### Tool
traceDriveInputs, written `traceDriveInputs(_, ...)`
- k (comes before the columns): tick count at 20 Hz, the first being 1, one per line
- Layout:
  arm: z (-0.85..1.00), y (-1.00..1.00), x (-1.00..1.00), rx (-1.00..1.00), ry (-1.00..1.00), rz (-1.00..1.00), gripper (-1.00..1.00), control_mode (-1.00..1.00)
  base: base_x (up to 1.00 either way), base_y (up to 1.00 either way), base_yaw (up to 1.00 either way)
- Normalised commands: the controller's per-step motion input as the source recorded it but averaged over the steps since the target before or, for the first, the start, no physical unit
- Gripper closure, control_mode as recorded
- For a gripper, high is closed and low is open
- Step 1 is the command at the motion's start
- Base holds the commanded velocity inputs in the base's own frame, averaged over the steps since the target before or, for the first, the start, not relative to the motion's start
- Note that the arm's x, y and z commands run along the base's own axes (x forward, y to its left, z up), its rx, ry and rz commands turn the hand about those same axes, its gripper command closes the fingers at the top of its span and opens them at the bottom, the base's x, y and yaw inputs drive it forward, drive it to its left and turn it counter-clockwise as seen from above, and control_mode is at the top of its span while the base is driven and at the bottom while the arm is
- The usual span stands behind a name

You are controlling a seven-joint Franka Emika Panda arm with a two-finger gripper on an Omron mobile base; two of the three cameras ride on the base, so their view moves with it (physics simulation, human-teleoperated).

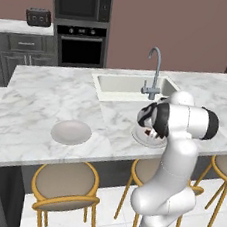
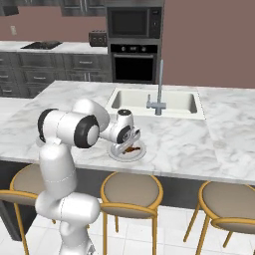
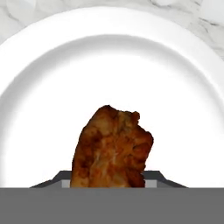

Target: Take the chicken drumsticks from the pan and place one on each plate on the dining counter.

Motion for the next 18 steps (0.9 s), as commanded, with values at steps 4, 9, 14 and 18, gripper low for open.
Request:
traceDriveInputs(4,-0.05,0.21,0.39,0.00,-0.03,0.02,1.00,-1.00,0.00,0.00,0.00)
traceDriveInputs(9,-0.10,-0.07,0.12,0.02,-0.02,0.02,-1.00,-1.00,0.00,0.00,0.00)
traceDriveInputs(14,0.45,-0.16,0.00,0.11,-0.04,0.00,-1.00,-1.00,0.00,0.00,0.00)
traceDriveInputs(18,0.94,0.00,0.00,0.05,-0.01,0.00,-1.00,-1.00,0.00,0.00,0.00)
